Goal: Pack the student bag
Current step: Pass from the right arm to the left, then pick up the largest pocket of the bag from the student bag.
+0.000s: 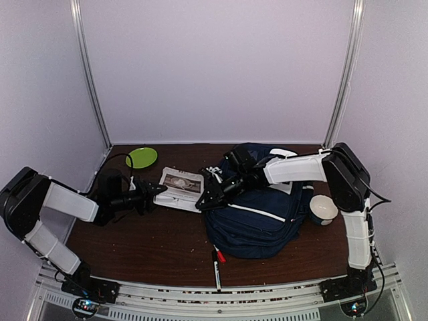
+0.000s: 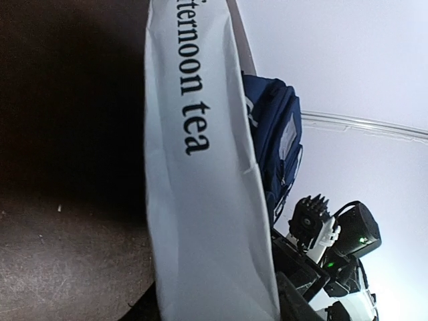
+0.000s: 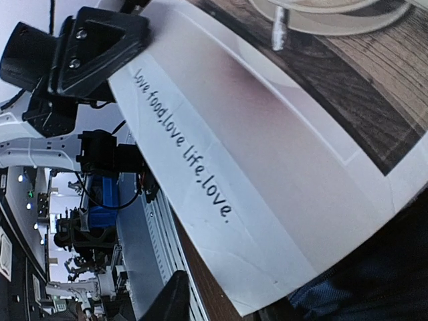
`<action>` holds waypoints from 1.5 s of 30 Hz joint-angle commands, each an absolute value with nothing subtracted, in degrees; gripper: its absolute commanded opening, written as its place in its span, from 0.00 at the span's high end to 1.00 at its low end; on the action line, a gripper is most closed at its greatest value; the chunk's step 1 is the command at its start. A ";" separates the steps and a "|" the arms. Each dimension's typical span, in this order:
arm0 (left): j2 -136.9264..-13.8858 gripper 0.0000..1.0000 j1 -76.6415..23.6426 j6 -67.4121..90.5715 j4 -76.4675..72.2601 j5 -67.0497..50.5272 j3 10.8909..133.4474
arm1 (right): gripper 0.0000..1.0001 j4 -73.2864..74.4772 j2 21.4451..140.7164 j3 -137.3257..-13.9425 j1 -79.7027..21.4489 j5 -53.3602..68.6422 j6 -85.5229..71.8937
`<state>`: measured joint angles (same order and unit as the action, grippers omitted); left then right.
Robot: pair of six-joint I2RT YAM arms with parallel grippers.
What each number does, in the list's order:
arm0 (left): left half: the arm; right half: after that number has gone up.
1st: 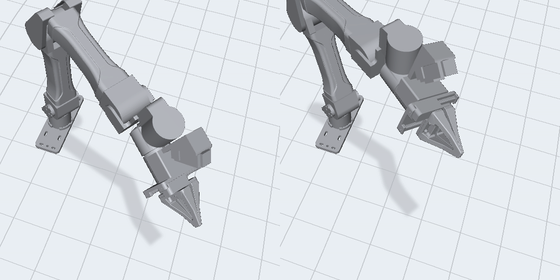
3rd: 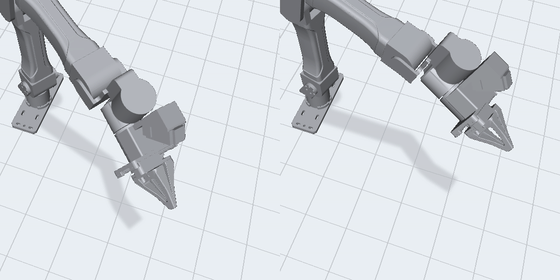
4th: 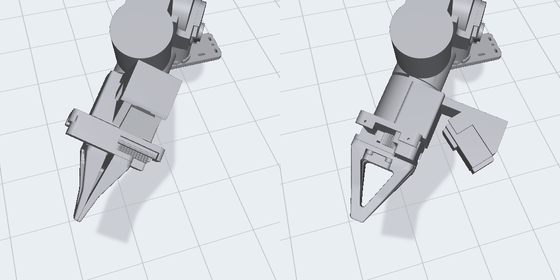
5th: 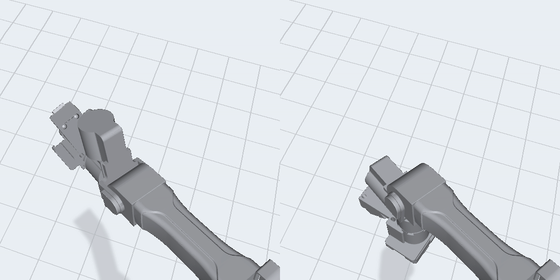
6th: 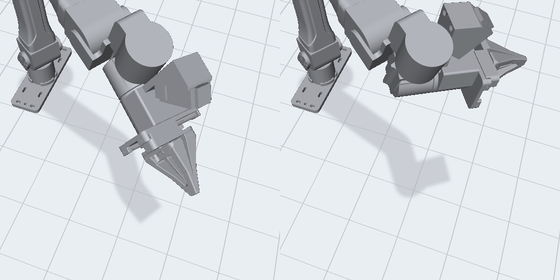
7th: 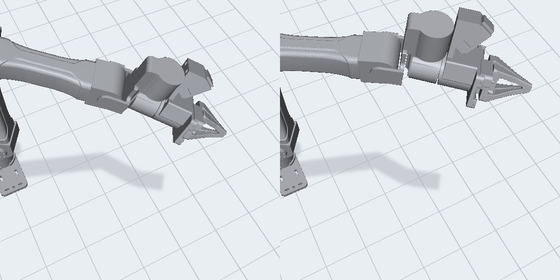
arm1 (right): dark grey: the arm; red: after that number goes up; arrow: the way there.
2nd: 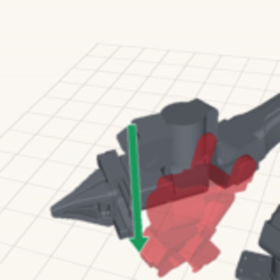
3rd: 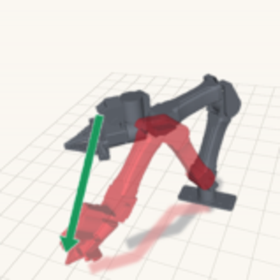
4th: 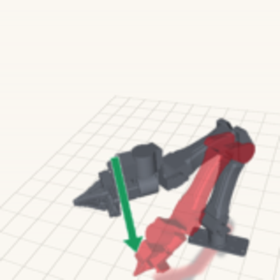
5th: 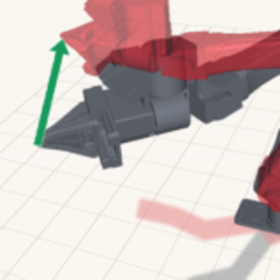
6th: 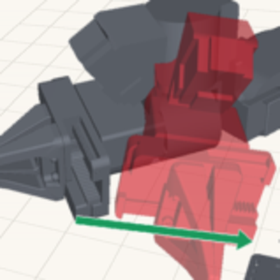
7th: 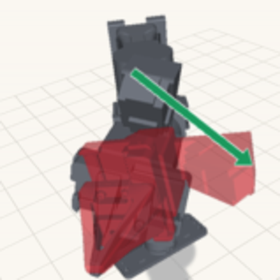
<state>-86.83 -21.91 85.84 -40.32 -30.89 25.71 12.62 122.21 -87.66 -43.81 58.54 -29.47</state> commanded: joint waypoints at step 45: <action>-66.24 0.61 -23.78 42.19 14.64 -43.86 58.87 | 0.41 46.62 74.35 -68.89 -39.46 21.90 29.96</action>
